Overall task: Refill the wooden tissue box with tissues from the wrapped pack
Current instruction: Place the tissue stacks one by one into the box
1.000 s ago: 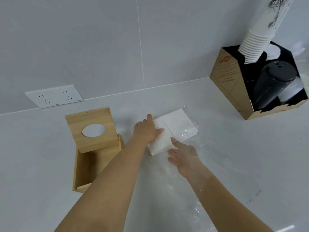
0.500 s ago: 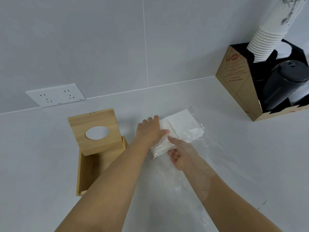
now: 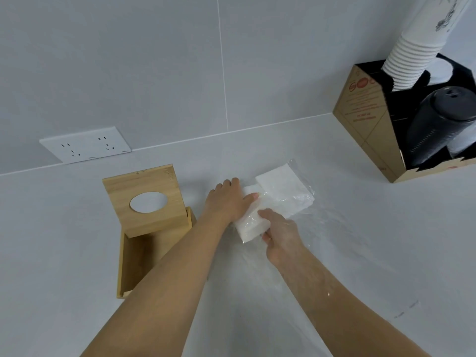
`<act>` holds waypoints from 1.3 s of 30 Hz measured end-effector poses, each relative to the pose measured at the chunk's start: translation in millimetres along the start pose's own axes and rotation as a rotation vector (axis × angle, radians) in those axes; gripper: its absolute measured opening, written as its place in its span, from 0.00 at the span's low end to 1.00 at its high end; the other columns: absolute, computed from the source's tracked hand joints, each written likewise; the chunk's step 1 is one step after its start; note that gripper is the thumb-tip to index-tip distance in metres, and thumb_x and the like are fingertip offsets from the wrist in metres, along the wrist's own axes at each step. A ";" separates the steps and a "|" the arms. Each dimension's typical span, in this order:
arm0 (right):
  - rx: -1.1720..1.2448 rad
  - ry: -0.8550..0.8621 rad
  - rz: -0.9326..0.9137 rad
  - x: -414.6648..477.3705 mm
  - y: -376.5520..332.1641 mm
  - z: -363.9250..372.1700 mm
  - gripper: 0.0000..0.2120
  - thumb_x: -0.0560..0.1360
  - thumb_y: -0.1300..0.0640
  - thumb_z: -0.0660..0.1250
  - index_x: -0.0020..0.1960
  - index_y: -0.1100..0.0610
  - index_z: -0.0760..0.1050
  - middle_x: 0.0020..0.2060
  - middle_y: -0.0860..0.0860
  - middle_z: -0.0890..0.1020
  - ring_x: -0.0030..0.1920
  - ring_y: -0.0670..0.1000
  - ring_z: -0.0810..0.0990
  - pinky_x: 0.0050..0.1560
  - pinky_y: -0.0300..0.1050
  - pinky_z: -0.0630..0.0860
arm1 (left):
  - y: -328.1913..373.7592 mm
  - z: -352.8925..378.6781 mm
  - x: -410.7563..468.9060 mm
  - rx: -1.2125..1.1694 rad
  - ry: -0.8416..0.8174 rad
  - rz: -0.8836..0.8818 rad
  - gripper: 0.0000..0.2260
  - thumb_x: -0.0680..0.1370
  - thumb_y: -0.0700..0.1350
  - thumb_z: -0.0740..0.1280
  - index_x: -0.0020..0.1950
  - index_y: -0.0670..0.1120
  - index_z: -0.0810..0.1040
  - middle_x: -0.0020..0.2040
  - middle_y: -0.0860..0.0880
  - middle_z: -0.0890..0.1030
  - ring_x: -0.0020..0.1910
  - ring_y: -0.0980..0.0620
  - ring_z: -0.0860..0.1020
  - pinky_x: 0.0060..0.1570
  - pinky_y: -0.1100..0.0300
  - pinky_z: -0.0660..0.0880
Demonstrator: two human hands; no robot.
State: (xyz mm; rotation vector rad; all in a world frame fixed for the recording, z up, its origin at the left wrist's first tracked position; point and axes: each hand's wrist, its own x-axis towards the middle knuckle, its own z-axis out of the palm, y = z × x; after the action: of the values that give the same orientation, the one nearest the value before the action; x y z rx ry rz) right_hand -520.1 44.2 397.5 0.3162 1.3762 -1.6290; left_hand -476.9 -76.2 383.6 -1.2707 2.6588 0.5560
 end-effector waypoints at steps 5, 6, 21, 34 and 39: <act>0.100 0.010 0.036 0.2 2.9 -10.0 0.08 0.73 0.66 0.63 0.51 0.62 0.75 0.48 0.59 0.80 0.41 0.57 0.79 0.39 0.49 0.74 | 0.6 5.5 -2.1 0.019 0.012 -0.007 0.28 0.78 0.63 0.54 0.67 0.43 0.65 0.64 0.44 0.71 0.63 0.44 0.69 0.59 0.51 0.65; 0.110 0.011 0.041 0.1 3.5 -12.0 0.09 0.73 0.67 0.62 0.52 0.62 0.75 0.48 0.59 0.80 0.43 0.58 0.79 0.40 0.49 0.75 | 0.6 6.4 -3.1 0.025 0.016 -0.008 0.28 0.78 0.63 0.54 0.67 0.43 0.65 0.64 0.44 0.71 0.64 0.44 0.68 0.59 0.51 0.65; 0.112 -0.072 -0.069 -24.7 13.8 -60.0 0.10 0.75 0.68 0.57 0.49 0.59 0.75 0.43 0.56 0.81 0.42 0.55 0.80 0.39 0.49 0.75 | 3.0 23.6 -9.0 0.138 0.141 -0.009 0.26 0.79 0.61 0.53 0.66 0.41 0.66 0.64 0.41 0.70 0.65 0.42 0.66 0.64 0.51 0.61; 0.136 0.162 -0.107 -61.7 18.8 -116.9 0.05 0.75 0.68 0.61 0.48 0.61 0.73 0.39 0.56 0.78 0.36 0.54 0.77 0.22 0.38 0.73 | 65.4 14.1 -38.6 0.032 0.337 0.569 0.25 0.79 0.53 0.60 0.72 0.41 0.65 0.73 0.43 0.66 0.73 0.45 0.61 0.70 0.53 0.57; 0.188 0.207 -0.167 -78.9 18.5 -139.0 0.09 0.75 0.68 0.60 0.52 0.61 0.73 0.41 0.56 0.79 0.41 0.55 0.78 0.36 0.46 0.76 | 100.2 38.3 -61.3 0.007 0.122 0.801 0.26 0.81 0.56 0.55 0.77 0.48 0.57 0.78 0.51 0.57 0.77 0.52 0.52 0.74 0.55 0.49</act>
State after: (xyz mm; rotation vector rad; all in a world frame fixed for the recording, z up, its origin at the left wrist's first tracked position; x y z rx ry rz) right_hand -514.9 205.0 395.0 0.5031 1.4362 -1.9133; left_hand -516.9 40.4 392.3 -0.1781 3.2040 0.5539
